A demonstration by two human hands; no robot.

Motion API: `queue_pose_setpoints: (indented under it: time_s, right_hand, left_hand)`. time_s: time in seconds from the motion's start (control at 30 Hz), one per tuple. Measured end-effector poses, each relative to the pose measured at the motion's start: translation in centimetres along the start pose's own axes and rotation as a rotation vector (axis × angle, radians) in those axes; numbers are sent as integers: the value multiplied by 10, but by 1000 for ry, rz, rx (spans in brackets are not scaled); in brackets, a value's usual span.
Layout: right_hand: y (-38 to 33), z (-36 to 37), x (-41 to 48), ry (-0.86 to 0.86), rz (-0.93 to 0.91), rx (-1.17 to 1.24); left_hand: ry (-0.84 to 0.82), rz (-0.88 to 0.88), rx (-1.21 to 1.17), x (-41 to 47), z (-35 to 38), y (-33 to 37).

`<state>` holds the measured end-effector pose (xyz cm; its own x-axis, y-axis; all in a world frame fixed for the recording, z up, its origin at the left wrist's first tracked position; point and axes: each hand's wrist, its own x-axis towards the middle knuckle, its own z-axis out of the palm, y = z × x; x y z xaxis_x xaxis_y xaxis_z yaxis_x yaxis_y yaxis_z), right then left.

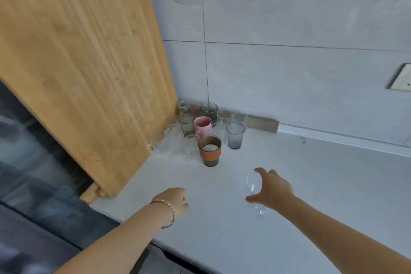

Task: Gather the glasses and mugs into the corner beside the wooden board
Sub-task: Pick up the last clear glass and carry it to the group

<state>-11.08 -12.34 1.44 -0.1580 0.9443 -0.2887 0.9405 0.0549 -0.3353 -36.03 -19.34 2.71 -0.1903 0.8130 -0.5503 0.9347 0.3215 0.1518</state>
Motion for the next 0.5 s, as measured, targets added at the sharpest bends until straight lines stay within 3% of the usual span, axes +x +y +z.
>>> queue_pose_setpoints:
  time_s: [0.27, 0.5]
  right_hand:
    - [-58, 13, 145, -36, 74, -15]
    - [-81, 38, 196, -35, 264, 74]
  left_hand:
    - [-11, 3, -46, 106, -62, -28]
    - [-74, 74, -57, 173, -80, -56]
